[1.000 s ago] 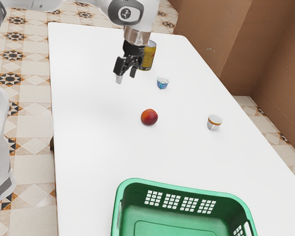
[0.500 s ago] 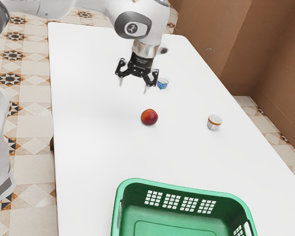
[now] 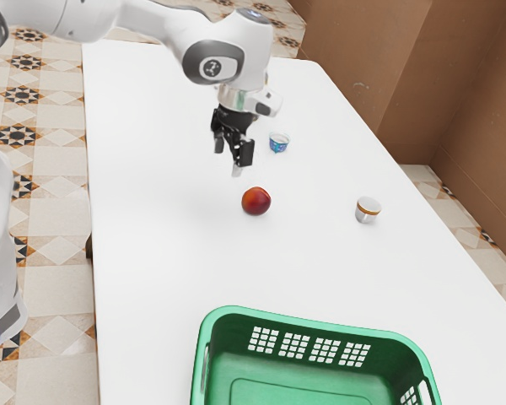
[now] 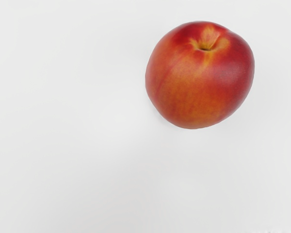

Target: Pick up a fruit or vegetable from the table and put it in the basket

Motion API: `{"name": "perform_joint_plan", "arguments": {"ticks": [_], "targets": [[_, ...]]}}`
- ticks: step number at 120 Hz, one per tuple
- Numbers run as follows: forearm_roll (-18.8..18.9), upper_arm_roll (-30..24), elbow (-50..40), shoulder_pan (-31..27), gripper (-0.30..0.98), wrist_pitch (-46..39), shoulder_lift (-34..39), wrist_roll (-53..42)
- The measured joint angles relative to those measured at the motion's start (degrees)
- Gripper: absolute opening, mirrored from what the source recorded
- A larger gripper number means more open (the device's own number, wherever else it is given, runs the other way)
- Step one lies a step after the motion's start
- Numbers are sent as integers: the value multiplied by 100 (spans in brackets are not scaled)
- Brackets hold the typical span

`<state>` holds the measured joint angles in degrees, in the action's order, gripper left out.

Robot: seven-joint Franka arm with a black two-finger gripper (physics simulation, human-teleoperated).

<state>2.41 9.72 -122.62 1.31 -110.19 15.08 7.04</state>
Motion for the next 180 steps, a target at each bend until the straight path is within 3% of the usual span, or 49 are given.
{"name": "perform_joint_plan", "arguments": {"ticks": [26, 73, 180], "targets": [[-19, -97, 28, -39, 69, -364, -306, -1412], [-560, -120, -6, -43, 69, -1036, -678, -2997], [-1360, -116, -147, -221, 69, -1871, -1262, -4346]]}}
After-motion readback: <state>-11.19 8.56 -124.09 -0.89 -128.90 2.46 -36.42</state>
